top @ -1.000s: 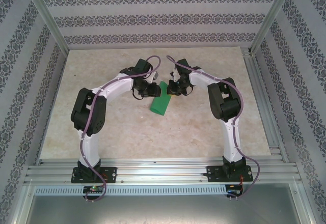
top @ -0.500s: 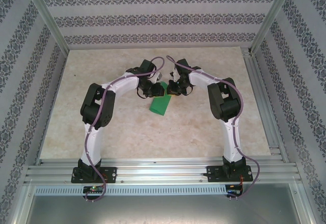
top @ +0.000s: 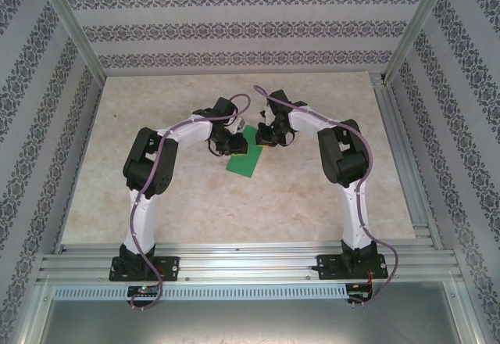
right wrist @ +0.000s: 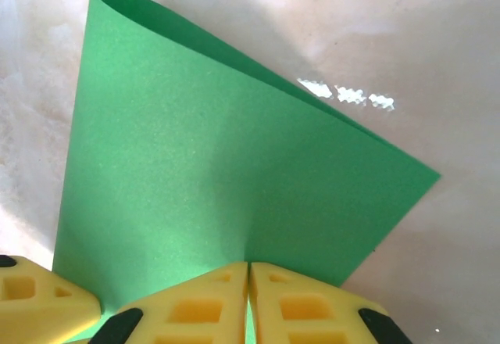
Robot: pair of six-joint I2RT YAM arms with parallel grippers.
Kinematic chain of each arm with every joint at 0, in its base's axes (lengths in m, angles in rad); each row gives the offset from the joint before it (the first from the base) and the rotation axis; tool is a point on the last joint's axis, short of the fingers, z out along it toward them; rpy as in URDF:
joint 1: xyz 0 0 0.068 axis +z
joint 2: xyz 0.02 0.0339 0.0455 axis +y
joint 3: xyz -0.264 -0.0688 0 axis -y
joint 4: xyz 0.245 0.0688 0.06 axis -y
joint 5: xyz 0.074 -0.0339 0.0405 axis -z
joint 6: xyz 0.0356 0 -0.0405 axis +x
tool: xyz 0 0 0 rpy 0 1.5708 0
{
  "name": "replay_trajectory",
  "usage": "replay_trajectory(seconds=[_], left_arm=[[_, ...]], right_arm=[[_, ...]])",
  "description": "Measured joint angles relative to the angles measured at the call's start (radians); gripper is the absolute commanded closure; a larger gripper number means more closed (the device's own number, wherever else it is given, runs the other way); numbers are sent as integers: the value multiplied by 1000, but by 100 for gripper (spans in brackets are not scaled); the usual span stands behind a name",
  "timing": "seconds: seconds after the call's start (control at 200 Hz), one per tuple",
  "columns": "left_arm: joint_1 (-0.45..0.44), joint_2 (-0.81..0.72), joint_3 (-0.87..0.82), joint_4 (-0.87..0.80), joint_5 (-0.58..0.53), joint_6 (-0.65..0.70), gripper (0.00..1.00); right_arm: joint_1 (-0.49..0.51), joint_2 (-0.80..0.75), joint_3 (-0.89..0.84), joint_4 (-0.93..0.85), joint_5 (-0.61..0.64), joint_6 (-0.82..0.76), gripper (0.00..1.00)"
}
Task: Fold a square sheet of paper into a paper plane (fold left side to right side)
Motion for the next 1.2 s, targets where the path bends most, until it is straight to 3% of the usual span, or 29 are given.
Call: replay_trajectory(seconds=[1.199], left_arm=[[33, -116, -246, 188, 16, 4, 73]], right_arm=[[13, 10, 29, -44, 27, -4, 89]])
